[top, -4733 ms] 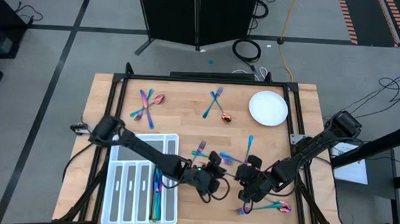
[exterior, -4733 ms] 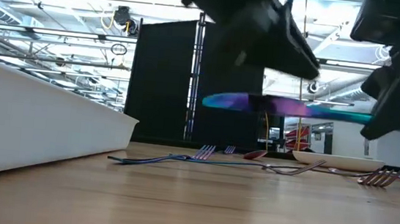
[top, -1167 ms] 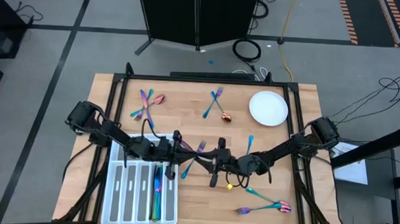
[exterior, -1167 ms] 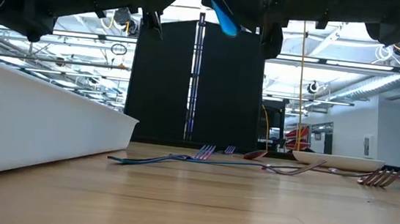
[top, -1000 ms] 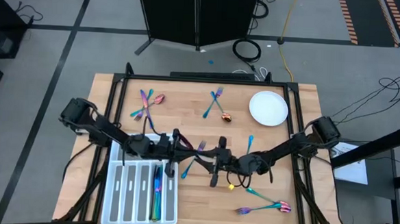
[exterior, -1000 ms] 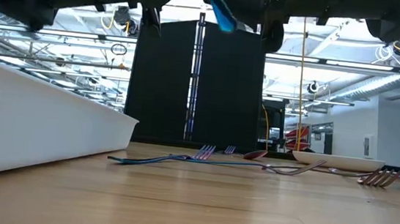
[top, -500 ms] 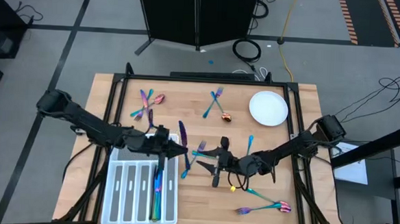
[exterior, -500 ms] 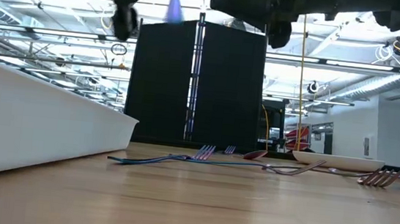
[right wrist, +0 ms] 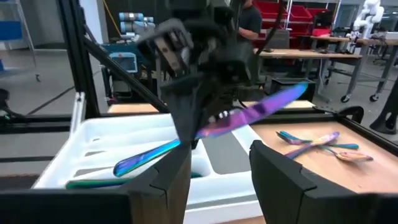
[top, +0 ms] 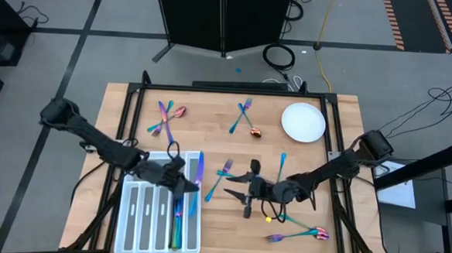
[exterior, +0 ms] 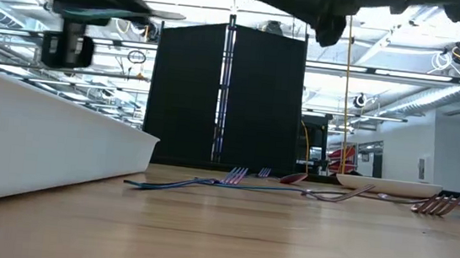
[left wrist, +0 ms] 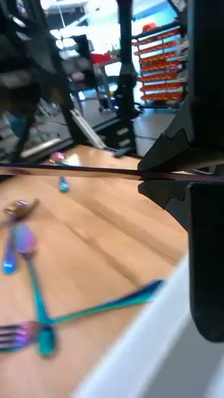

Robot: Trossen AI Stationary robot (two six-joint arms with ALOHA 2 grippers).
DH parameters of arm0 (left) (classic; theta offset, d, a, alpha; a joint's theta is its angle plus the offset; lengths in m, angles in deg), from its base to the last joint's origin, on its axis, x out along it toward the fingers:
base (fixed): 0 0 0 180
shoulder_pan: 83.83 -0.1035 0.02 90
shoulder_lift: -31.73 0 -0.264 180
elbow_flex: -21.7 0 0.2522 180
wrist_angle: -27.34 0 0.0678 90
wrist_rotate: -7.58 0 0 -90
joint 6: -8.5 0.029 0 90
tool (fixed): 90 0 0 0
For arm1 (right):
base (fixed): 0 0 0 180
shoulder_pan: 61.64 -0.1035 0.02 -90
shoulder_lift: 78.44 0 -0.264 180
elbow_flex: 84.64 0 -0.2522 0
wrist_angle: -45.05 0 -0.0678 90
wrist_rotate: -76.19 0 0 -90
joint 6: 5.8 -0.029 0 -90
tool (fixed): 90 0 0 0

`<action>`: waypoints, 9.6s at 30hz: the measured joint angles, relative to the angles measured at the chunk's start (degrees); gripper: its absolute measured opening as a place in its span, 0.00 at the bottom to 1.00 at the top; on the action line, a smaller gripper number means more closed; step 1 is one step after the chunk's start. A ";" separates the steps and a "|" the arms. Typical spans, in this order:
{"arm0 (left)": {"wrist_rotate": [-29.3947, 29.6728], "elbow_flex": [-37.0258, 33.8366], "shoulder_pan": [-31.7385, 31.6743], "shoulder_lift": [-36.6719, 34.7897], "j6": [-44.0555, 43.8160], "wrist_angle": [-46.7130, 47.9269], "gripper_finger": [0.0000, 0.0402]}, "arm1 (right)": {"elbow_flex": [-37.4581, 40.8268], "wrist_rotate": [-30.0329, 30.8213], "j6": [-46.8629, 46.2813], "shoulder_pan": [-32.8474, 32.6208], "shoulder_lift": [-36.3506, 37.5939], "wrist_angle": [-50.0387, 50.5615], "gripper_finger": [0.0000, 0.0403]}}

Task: Sort silverware
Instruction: Put the bottom iridescent knife into the cutlery tray, then put the iridescent knife into the cutlery tray

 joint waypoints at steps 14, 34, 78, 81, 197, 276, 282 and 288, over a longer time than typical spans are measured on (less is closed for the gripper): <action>12.24 -0.02 13.95 -4.07 -24.78 19.78 0.02 | 0.02 -0.01 -0.37 -3.28 9.76 12.28 0.37; 15.93 0.77 25.92 13.49 -48.56 9.50 0.02 | 0.02 0.25 -0.35 -3.56 10.69 15.77 0.37; 16.60 3.37 22.90 5.31 -21.82 11.20 0.27 | 0.02 0.32 0.09 -3.56 10.67 16.12 0.37; 20.59 3.37 20.79 2.51 -6.95 11.62 0.27 | 0.02 1.19 0.09 -3.56 10.65 16.11 0.37; -13.87 3.34 -61.08 -9.87 19.88 34.21 0.12 | 0.04 -9.04 -2.93 8.00 10.61 36.04 0.37; 22.24 20.09 30.46 21.51 -58.15 42.34 0.06 | 0.02 -8.97 -26.12 -0.71 10.61 34.35 0.37; 21.37 20.09 30.24 21.51 -58.13 42.32 0.06 | 0.02 -8.44 -26.15 -2.72 10.61 33.85 0.37; 19.50 20.09 30.15 22.63 -58.17 41.63 0.06 | 0.02 -8.43 -26.14 -3.00 10.61 33.39 0.37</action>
